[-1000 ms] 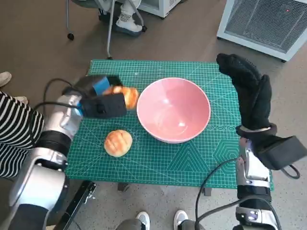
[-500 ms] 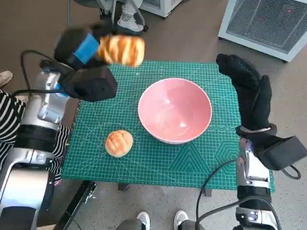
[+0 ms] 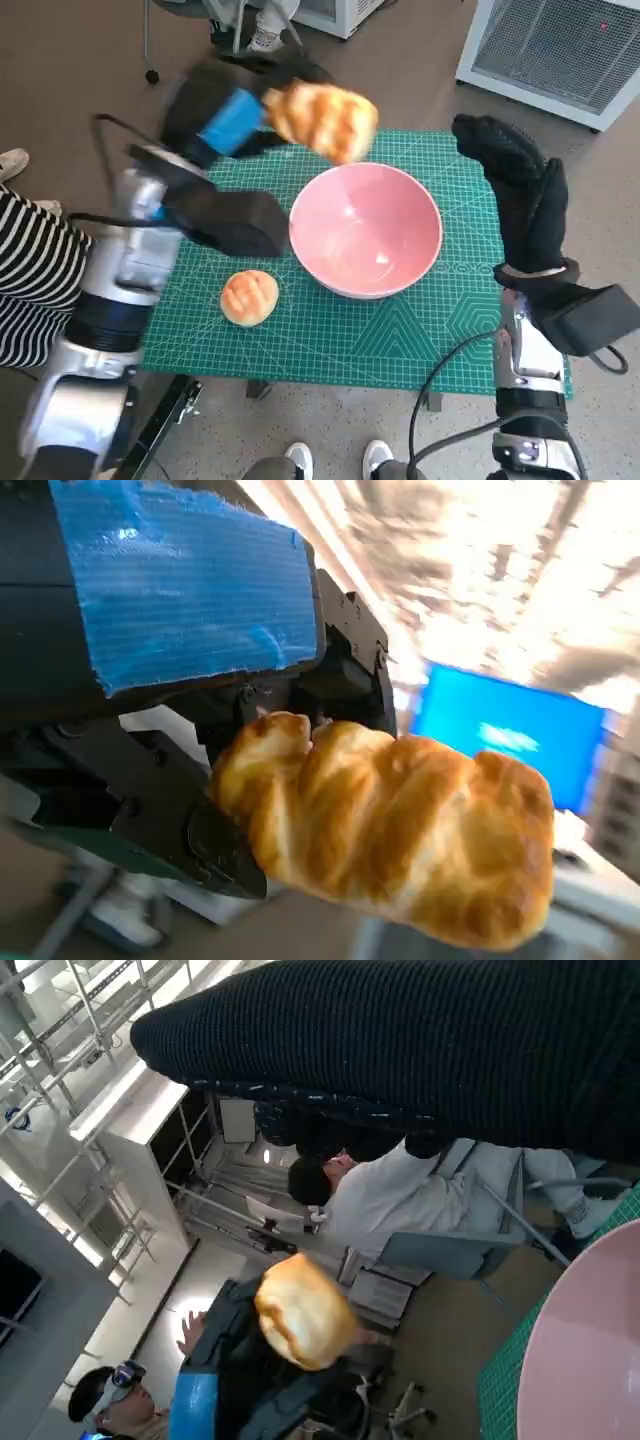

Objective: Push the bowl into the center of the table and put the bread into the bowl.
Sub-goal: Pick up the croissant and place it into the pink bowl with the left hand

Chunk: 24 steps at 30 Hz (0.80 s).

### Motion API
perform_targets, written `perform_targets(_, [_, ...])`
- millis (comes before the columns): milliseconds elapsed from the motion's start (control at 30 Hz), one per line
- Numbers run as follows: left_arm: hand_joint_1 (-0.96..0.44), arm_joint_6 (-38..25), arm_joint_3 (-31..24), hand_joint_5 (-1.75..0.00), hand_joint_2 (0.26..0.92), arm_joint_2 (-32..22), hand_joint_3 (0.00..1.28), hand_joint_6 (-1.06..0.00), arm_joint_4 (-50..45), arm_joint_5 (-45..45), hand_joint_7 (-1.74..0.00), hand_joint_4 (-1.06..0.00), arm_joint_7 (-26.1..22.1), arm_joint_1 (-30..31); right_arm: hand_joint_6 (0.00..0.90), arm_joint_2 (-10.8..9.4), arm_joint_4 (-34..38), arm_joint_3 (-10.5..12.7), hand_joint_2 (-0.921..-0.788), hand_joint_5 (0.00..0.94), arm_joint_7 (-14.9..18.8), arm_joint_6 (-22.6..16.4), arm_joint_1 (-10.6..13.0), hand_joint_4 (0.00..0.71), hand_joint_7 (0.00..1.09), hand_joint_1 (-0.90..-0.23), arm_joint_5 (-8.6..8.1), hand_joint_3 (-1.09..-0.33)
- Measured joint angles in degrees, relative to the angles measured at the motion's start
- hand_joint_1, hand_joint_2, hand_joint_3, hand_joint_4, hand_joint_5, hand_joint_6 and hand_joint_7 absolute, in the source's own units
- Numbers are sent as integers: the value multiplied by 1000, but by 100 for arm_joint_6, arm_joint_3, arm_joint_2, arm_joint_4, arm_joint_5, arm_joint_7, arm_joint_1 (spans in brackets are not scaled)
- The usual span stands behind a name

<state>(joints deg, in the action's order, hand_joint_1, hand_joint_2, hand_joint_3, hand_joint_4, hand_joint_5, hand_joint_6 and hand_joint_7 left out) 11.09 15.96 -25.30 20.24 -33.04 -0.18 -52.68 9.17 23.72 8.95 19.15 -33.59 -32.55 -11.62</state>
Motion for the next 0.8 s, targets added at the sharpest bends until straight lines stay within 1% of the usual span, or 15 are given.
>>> perform_targets(300, [1,493,476,-958,907,344,6,-678,1015,-136,-1154,-837,-207,-206,45,32,-109,18,-921,0,17,40,88,197,543,-781,-52,-738])
perform_targets(433, [1,716,613,-1016,915,405,9,-654,1487,-225,-1143,-817,-262,-332,43,62,-153,20,-921,0,17,51,135,196,542,-782,-55,-738])
perform_targets(500, [1,818,625,-1116,918,445,52,-601,1713,-203,-1154,-762,-354,-394,42,81,-169,21,-921,0,16,55,154,194,542,-779,-55,-738])
perform_targets(567, [1,923,623,-1190,920,473,115,-522,1886,-106,-1232,-692,-516,-435,41,91,-187,21,-921,0,15,56,170,194,542,-776,-54,-738])
perform_targets(600, [-5,965,610,-1068,900,486,117,-482,1956,-28,-1127,-633,-613,-447,41,95,-193,21,-921,0,14,55,177,194,542,-775,-53,-738])
perform_targets(667, [-28,1070,565,-525,869,515,83,-457,2100,213,-668,-551,-953,-464,39,97,-202,21,-921,0,13,55,187,193,542,-772,-50,-739])
perform_targets(700, [-35,1099,551,-423,866,524,73,-459,2146,313,-576,-538,-1121,-466,39,98,-202,21,-921,0,12,55,189,193,542,-772,-48,-739])
perform_targets(733, [-53,1101,538,-271,857,533,53,-441,2184,428,-430,-475,-1293,-466,38,99,-203,22,-921,0,11,55,190,193,542,-771,-48,-740])
perform_targets(800, [-78,1086,524,-111,845,541,28,-430,2218,599,-247,-390,-1622,-465,38,99,-205,25,-921,0,9,54,193,193,543,-769,-47,-742])
